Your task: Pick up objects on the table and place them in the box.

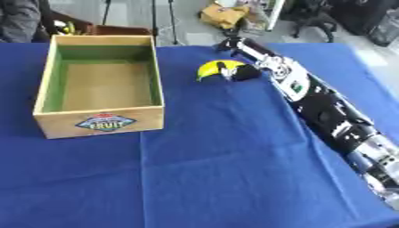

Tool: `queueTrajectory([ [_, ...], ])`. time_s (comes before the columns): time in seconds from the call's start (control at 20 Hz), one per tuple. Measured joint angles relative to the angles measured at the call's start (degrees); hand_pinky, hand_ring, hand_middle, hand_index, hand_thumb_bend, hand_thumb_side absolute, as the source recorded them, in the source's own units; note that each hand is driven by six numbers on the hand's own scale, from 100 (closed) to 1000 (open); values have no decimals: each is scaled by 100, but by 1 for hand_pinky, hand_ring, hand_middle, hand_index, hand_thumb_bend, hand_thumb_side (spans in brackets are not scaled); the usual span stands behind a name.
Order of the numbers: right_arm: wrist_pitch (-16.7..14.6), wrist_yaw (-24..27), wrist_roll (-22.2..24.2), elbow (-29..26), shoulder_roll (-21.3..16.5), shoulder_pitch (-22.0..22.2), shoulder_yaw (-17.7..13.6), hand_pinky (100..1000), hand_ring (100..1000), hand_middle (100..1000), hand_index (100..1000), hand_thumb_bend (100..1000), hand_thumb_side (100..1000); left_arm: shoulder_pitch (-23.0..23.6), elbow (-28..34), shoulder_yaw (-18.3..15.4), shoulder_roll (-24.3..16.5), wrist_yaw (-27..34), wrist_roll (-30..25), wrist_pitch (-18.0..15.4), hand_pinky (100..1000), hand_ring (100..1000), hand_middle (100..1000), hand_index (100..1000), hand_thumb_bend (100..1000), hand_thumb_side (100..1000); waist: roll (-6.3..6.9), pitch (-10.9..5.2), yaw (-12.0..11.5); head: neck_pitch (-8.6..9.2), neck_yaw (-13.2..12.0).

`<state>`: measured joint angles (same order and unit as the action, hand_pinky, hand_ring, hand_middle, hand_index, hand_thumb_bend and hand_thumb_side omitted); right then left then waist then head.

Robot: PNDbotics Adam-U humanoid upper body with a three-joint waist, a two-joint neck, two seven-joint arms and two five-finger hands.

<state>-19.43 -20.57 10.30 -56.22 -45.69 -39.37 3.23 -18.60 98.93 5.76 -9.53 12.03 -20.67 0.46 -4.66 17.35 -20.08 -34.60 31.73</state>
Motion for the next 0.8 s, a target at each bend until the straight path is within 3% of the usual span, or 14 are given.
queueTrajectory([
  [0.4, -29, -172, 68, -1, 21, -3, 36, 851, 934, 880, 860, 261, 333, -1, 8, 2, 1, 0, -18, -9, 609, 799, 611, 610, 169, 1000, -4, 35, -40, 44, 16],
  [0.8, 63, -653, 50, 1, 22, 9, 28, 857, 942, 882, 871, 263, 301, -1, 8, 2, 1, -2, -27, -16, 608, 798, 610, 610, 168, 1000, -6, 76, -77, 101, 16],
])
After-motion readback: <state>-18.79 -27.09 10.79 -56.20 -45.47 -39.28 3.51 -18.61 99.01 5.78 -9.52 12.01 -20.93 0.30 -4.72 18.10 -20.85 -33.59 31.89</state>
